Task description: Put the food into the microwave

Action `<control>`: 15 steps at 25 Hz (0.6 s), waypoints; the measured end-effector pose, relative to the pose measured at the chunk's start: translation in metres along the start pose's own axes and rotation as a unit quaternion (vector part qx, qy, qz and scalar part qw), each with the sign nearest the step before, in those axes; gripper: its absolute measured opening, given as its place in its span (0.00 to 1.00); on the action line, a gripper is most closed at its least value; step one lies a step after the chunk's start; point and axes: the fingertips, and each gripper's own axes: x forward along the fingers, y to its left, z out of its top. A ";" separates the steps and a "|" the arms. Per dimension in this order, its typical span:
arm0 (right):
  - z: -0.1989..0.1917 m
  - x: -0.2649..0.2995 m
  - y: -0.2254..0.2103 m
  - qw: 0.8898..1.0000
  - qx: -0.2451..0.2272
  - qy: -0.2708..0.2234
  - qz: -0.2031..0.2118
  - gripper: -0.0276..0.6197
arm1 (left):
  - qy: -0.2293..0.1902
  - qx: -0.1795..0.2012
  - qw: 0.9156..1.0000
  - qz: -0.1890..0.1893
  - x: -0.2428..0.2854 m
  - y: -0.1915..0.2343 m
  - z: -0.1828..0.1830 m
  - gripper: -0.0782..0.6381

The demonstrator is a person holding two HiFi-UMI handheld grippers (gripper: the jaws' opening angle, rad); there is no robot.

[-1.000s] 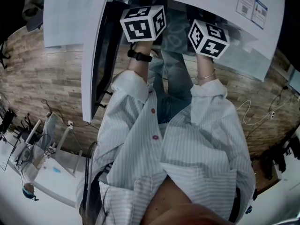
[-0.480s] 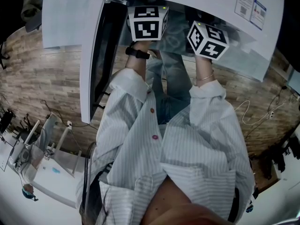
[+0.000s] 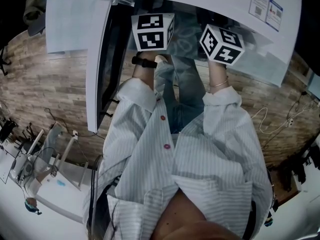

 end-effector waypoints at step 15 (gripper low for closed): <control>0.015 -0.033 0.023 0.999 0.017 -0.033 0.027 0.33 | -0.028 -0.019 0.999 -0.032 -0.047 -0.020 0.009 0.27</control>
